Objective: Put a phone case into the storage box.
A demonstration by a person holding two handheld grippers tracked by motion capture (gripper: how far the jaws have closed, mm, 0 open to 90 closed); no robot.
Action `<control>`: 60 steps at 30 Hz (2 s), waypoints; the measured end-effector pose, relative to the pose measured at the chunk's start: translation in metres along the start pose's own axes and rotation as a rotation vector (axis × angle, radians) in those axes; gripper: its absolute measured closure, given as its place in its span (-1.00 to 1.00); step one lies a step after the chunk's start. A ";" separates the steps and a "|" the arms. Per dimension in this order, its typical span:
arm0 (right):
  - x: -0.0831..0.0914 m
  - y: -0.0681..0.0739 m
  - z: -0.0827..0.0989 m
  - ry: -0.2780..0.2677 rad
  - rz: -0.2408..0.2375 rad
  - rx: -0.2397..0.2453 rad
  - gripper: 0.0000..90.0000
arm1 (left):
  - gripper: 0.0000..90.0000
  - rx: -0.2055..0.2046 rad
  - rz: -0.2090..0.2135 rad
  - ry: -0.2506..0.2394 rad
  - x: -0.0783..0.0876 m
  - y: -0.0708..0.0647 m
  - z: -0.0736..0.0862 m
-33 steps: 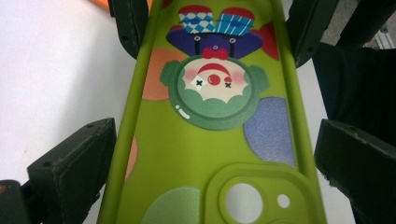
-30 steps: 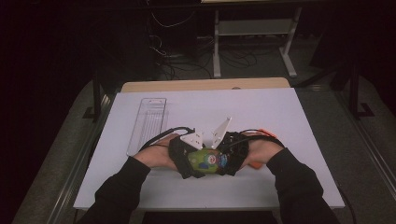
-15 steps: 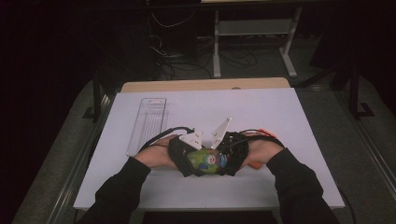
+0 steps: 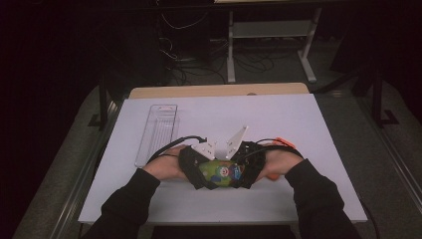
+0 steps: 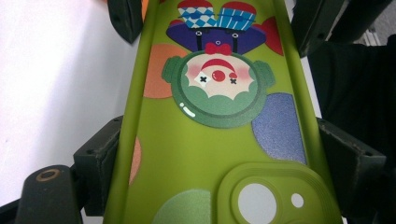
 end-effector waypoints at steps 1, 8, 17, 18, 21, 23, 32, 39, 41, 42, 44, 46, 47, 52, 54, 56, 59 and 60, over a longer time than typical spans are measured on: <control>0.002 0.000 0.000 -0.008 0.002 -0.010 -0.72 | -0.66 0.008 -0.004 -0.006 0.001 0.001 0.001; 0.016 -0.009 -0.002 -0.095 0.042 -0.079 -0.73 | -0.66 0.067 -0.042 -0.017 0.006 0.006 0.011; 0.029 -0.027 0.008 -0.190 0.143 -0.232 -0.73 | -0.66 0.186 -0.160 -0.038 0.017 0.023 0.020; 0.029 -0.028 0.009 -0.199 0.152 -0.249 -0.74 | -0.66 0.206 -0.170 -0.046 0.019 0.024 0.020; 0.031 -0.030 0.011 -0.228 0.179 -0.330 -0.74 | -0.66 0.243 -0.191 -0.069 0.025 0.029 0.020; 0.033 -0.031 0.012 -0.261 0.195 -0.367 -0.77 | -0.66 0.273 -0.214 -0.079 0.028 0.032 0.021; 0.030 -0.035 0.027 -0.333 0.288 -0.524 -0.81 | -0.66 0.331 -0.291 -0.104 0.037 0.044 0.021; 0.021 -0.040 0.041 -0.332 0.416 -0.591 -0.81 | -0.66 0.375 -0.316 -0.110 0.037 0.046 0.020; 0.019 -0.040 0.045 -0.343 0.433 -0.616 -0.81 | -0.66 0.359 -0.322 -0.086 0.040 0.047 0.022; 0.018 -0.040 0.047 -0.345 0.436 -0.624 -0.81 | -0.66 0.379 -0.326 -0.107 0.039 0.047 0.020; 0.017 -0.040 0.049 -0.362 0.449 -0.634 -0.81 | -0.66 0.393 -0.334 -0.118 0.039 0.048 0.019; 0.016 -0.040 0.050 -0.373 0.454 -0.633 -0.82 | -0.66 0.382 -0.341 -0.098 0.041 0.049 0.022; 0.015 -0.040 0.050 -0.377 0.455 -0.633 -0.82 | -0.66 0.397 -0.343 -0.105 0.041 0.049 0.021; 0.016 -0.042 0.048 -0.397 0.471 -0.632 -0.82 | -0.66 0.435 -0.355 -0.148 0.041 0.050 0.017; 0.016 -0.042 0.047 -0.397 0.475 -0.632 -0.82 | -0.66 0.416 -0.349 -0.126 0.042 0.050 0.019; 0.017 -0.044 0.048 -0.394 0.498 -0.608 -0.82 | -0.66 0.411 -0.349 -0.119 0.043 0.050 0.019; 0.018 -0.045 0.047 -0.400 0.527 -0.584 -0.82 | -0.66 0.408 -0.349 -0.116 0.043 0.050 0.019; 0.019 -0.045 0.046 -0.399 0.534 -0.576 -0.82 | -0.66 0.408 -0.350 -0.118 0.043 0.050 0.019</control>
Point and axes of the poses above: each handheld gripper's, and its own axes: x roughly backward along the jaws, z roughly out of its underside, y roughly to its left, the point moved 10 cm from there along -x, roughly forward along the jaws, and after that the axes turned 2 degrees about z, right-handed, at the moved point
